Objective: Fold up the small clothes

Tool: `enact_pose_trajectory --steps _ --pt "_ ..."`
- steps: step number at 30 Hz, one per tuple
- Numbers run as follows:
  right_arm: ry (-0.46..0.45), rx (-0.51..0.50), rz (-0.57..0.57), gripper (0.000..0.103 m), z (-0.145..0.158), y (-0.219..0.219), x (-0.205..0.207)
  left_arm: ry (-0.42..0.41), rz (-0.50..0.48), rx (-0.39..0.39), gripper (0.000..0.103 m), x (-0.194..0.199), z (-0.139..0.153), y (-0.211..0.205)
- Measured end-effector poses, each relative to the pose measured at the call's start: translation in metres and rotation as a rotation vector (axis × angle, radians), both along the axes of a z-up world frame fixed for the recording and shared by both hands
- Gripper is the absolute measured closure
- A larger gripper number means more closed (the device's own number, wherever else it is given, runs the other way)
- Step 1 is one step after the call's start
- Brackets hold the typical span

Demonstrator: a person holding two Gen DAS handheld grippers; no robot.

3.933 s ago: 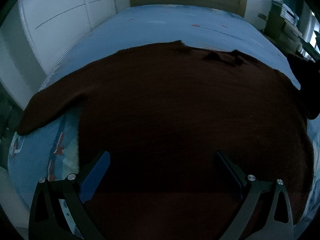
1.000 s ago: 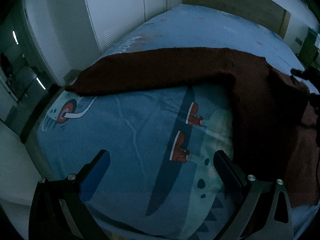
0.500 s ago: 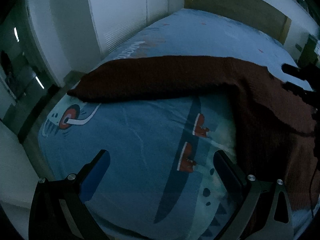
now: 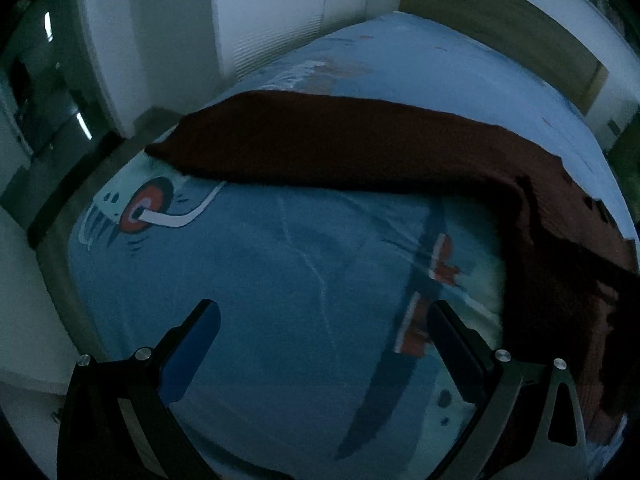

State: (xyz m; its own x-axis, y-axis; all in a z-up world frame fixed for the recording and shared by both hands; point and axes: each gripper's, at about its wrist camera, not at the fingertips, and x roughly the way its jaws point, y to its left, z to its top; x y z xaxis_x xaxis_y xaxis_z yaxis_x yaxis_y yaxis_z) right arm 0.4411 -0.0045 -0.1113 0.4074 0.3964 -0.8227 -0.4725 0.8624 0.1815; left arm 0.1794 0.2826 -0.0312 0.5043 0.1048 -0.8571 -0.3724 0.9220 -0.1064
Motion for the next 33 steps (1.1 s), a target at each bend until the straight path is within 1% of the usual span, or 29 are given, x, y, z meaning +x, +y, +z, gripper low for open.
enact_pose_trajectory --steps 3,6,8,10,15,18,21,22,26,27,28,30,31,32,33 --pt "-0.005 0.028 0.037 0.026 0.007 0.008 -0.010 -0.002 0.038 -0.036 0.001 0.005 -0.003 0.019" --pt "-0.029 0.039 0.039 0.026 0.018 0.008 -0.013 -0.020 0.079 -0.095 0.002 0.013 -0.007 0.041" --pt "-0.051 0.038 0.031 0.026 0.027 0.005 -0.021 -0.042 0.113 -0.157 0.002 0.021 -0.011 0.060" --pt "-0.060 0.043 0.024 0.026 0.029 -0.006 -0.019 -0.060 0.153 -0.214 0.003 0.028 -0.015 0.077" --pt "-0.066 0.031 0.004 0.026 0.034 -0.030 -0.031 -0.112 0.251 -0.356 0.010 0.045 -0.030 0.121" --pt "-0.057 0.028 -0.020 0.026 0.035 -0.047 -0.036 -0.142 0.293 -0.418 0.016 0.047 -0.037 0.137" --pt "-0.058 0.029 -0.050 0.026 0.037 -0.063 -0.040 -0.229 0.342 -0.515 0.025 0.045 -0.039 0.157" --pt "-0.058 0.030 -0.060 0.026 0.038 -0.067 -0.041 -0.284 0.374 -0.589 0.029 0.044 -0.042 0.168" --pt "-0.051 0.038 -0.088 0.026 0.040 -0.083 -0.043 -0.438 0.461 -0.804 0.040 0.042 -0.058 0.197" --pt "-0.047 0.046 -0.094 0.026 0.040 -0.086 -0.044 -0.457 0.466 -0.835 0.041 0.044 -0.060 0.200" --pt "-0.044 0.054 -0.103 0.026 0.041 -0.091 -0.044 -0.491 0.467 -0.892 0.045 0.047 -0.064 0.205" --pt "-0.045 0.061 -0.115 0.026 0.042 -0.096 -0.046 -0.527 0.462 -0.972 0.052 0.055 -0.069 0.210" --pt "-0.046 0.065 -0.121 0.026 0.043 -0.100 -0.047 -0.539 0.462 -1.010 0.058 0.059 -0.071 0.211" --pt "-0.047 0.067 -0.126 0.026 0.043 -0.103 -0.048 -0.543 0.464 -1.032 0.066 0.062 -0.073 0.212" --pt "-0.046 0.071 -0.131 0.026 0.044 -0.106 -0.049 -0.542 0.465 -1.057 0.071 0.066 -0.074 0.212"
